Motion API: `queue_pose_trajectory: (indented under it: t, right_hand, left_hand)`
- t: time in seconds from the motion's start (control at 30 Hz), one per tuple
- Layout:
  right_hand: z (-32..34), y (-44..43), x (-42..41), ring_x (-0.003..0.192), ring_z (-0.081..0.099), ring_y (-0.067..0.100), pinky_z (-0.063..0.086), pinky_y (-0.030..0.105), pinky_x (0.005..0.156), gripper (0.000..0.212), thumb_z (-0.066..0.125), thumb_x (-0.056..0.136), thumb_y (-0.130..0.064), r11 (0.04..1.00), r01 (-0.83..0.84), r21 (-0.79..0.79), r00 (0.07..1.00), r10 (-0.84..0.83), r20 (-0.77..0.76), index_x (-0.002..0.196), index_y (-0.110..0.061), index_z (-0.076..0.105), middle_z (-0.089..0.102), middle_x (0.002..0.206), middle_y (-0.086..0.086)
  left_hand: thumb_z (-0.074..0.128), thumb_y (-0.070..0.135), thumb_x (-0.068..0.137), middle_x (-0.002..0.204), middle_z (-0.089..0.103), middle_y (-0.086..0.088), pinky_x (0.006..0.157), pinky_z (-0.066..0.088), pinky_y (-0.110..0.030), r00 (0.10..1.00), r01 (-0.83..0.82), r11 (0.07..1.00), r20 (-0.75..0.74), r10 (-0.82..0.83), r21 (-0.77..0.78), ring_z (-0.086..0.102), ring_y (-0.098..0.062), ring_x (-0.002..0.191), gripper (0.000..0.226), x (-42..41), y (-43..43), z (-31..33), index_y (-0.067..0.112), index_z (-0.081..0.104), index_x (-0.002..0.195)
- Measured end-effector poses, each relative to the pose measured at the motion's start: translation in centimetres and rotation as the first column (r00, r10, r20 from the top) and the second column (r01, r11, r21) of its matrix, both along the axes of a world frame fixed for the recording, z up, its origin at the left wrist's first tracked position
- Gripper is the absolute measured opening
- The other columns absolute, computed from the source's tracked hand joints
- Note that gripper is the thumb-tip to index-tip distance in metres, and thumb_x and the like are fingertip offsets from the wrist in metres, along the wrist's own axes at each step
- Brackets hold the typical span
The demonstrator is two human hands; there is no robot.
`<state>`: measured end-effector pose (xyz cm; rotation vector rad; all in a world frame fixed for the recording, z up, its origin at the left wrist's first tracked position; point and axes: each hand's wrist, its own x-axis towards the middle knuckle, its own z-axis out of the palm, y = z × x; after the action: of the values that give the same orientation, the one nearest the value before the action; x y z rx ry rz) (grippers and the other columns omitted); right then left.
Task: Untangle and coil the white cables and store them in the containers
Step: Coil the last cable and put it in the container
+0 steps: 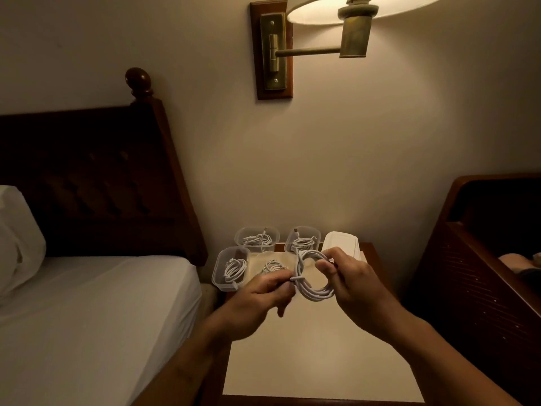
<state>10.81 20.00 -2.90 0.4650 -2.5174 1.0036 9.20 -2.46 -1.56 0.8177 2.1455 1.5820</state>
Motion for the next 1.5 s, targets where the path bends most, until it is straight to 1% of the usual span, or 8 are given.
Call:
queue_pose_trajectory:
  t: [0.23, 0.33, 0.43, 0.6, 0.73, 1.0, 1.23, 1.5]
  right_hand:
    - [0.3, 1.3, 0.5, 0.087, 0.064, 0.016, 0.055, 0.035, 0.079, 0.040, 0.049, 0.100, -0.044, 0.986, -0.089, -0.142, 0.958, 0.124, 0.259, 0.137, -0.032, 0.056, 0.069, 0.093, -0.004]
    - [0.0, 1.9, 0.9, 0.092, 0.060, -0.001, 0.046, 0.016, 0.076, 0.026, 0.050, 0.101, -0.036, 0.993, -0.054, -0.106, 0.963, 0.080, 0.256, 0.121, -0.031, 0.064, 0.063, 0.092, -0.024]
    - [0.1, 2.1, 1.1, 0.083, 0.057, 0.003, 0.044, 0.020, 0.067, 0.028, 0.047, 0.096, -0.045, 0.993, -0.004, -0.116, 0.962, 0.036, 0.272, 0.096, -0.024, 0.067, 0.061, 0.080, -0.017]
    - [-0.2, 2.6, 0.7, 0.084, 0.058, 0.012, 0.050, 0.039, 0.081, 0.022, 0.052, 0.100, -0.033, 0.956, 0.036, -0.291, 0.903, 0.094, 0.420, 0.094, -0.023, 0.070, 0.065, 0.086, -0.002]
    - [-1.1, 2.5, 0.6, 0.086, 0.057, 0.013, 0.049, 0.034, 0.085, 0.024, 0.049, 0.103, -0.033, 0.957, 0.084, -0.277, 0.896, 0.049, 0.441, 0.087, -0.028, 0.066, 0.061, 0.087, -0.006]
    - [-1.4, 0.9, 0.7, 0.080, 0.065, 0.017, 0.056, 0.035, 0.073, 0.014, 0.065, 0.096, -0.024, 0.914, 0.207, -0.349, 0.947, -0.097, 0.307, 0.088, -0.021, 0.077, 0.073, 0.082, -0.002]
    - [-3.9, -3.1, -1.5, 0.061, 0.057, 0.030, 0.050, 0.040, 0.060, 0.030, 0.065, 0.097, -0.021, 0.805, 0.416, -0.423, 0.901, -0.302, 0.311, 0.074, -0.004, 0.075, 0.067, 0.066, 0.015]
    - [-6.3, -6.7, -4.5, 0.062, 0.051, 0.015, 0.038, 0.028, 0.057, 0.033, 0.058, 0.101, -0.024, 0.841, 0.385, -0.381, 0.862, -0.180, 0.474, 0.078, -0.009, 0.076, 0.067, 0.066, 0.009]
  left_hand:
    - [0.058, 0.022, 0.104, 0.069, 0.062, 0.018, 0.063, 0.040, -0.024, 0.895, -0.229, 0.937, -0.435, 0.097, -0.262, 0.054, -0.007, 0.067, 0.025, -2.0, -0.7, 0.1, 0.039, 0.070, 0.090]
    - [0.060, 0.027, 0.098, 0.089, 0.074, 0.013, 0.065, 0.042, -0.023, 0.681, -0.419, 0.854, -0.729, 0.070, -0.309, 0.061, -0.009, 0.080, 0.017, -2.0, -0.8, 0.6, 0.031, 0.075, 0.104]
    - [0.062, 0.025, 0.095, 0.090, 0.074, 0.012, 0.065, 0.046, -0.023, 0.570, -0.447, 0.863, -0.818, 0.071, -0.237, 0.060, -0.006, 0.079, 0.014, -1.8, -0.3, 0.7, 0.029, 0.073, 0.102]
    - [0.061, 0.025, 0.098, 0.076, 0.061, 0.021, 0.062, 0.028, -0.009, 0.666, -0.399, 0.877, -0.742, 0.077, -0.267, 0.047, 0.004, 0.066, 0.015, -1.8, 0.2, -0.7, 0.031, 0.072, 0.105]
    - [0.056, 0.034, 0.098, 0.070, 0.052, 0.029, 0.061, 0.030, -0.012, 0.685, -0.413, 0.868, -0.722, 0.096, -0.275, 0.050, 0.009, 0.065, 0.019, -1.9, -0.5, -1.1, 0.034, 0.072, 0.106]
    - [0.057, 0.035, 0.100, 0.065, 0.061, 0.018, 0.056, 0.041, -0.024, 0.781, -0.422, 0.878, -0.583, 0.225, -0.226, 0.059, -0.005, 0.067, 0.017, -1.3, -0.7, -2.7, 0.034, 0.074, 0.104]
    - [0.051, 0.032, 0.106, 0.079, 0.057, 0.019, 0.055, 0.031, -0.010, 0.727, -0.579, 0.776, -0.589, 0.352, -0.251, 0.054, 0.000, 0.069, 0.021, -0.4, 0.9, -4.8, 0.031, 0.071, 0.111]
    - [0.051, 0.019, 0.106, 0.087, 0.071, 0.006, 0.066, 0.052, -0.021, 0.895, -0.446, 0.882, -0.093, 0.437, -0.151, 0.066, -0.011, 0.081, 0.025, -3.0, -1.0, -8.4, 0.032, 0.071, 0.097]
